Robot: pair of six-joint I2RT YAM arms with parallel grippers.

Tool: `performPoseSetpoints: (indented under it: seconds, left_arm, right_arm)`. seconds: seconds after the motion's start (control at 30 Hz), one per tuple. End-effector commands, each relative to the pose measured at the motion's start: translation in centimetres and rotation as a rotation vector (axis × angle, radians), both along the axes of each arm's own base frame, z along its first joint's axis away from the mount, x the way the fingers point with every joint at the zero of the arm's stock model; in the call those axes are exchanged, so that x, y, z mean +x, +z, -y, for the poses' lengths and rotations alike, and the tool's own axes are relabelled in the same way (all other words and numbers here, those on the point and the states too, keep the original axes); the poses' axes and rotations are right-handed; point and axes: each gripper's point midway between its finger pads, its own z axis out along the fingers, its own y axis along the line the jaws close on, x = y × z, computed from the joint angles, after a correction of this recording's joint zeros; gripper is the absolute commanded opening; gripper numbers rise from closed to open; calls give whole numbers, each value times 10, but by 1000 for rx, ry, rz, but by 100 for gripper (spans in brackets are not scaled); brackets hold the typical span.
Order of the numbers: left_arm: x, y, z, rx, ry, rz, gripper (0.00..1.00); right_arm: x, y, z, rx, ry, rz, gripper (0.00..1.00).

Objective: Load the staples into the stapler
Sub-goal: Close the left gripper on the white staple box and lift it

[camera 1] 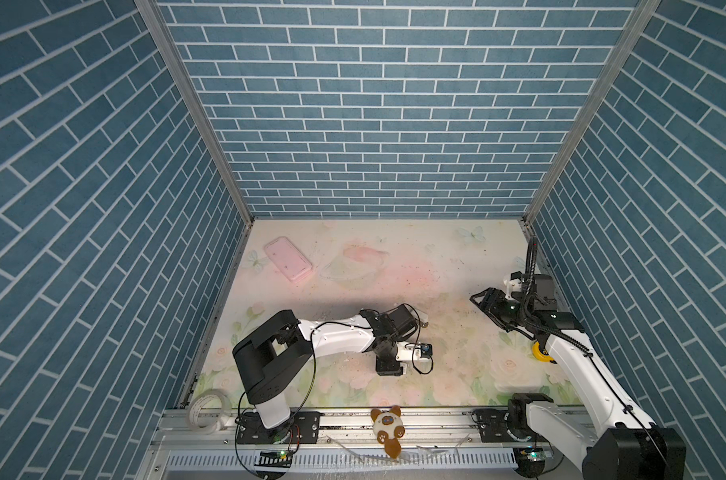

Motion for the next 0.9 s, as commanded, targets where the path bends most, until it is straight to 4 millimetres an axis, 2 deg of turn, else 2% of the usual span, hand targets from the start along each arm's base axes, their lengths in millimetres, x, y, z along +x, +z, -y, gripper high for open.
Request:
performPoseSetpoints:
  seconds: [0.0,0.27,0.4,0.5,0.6,0.67,0.87]
  left_arm:
    - [-8,-3,0,28,-26,-44,55]
    - [-15,-9,-1,49,-47,-40,53]
    - [-15,-10,1,46,-43,-27,47]
    - [-15,-13,3,51,-49,-16,38]
    - [-14,-14,5,52,-49,-8,37]
    - [-14,-15,6,51,-51,-8,32]
    - [-2,-15,20,36,-37,24,31]
  right_arm:
    - [-1,7,-1,29,-3,18,65]
    - [-4,5,4,21,-6,19,63]
    - [-5,5,5,18,-8,18,63]
    - [-4,5,6,17,-8,20,63]
    - [-4,5,7,17,-11,20,63]
    - [-4,3,7,15,-11,17,63]
    - [-5,-2,10,5,-18,6,63]
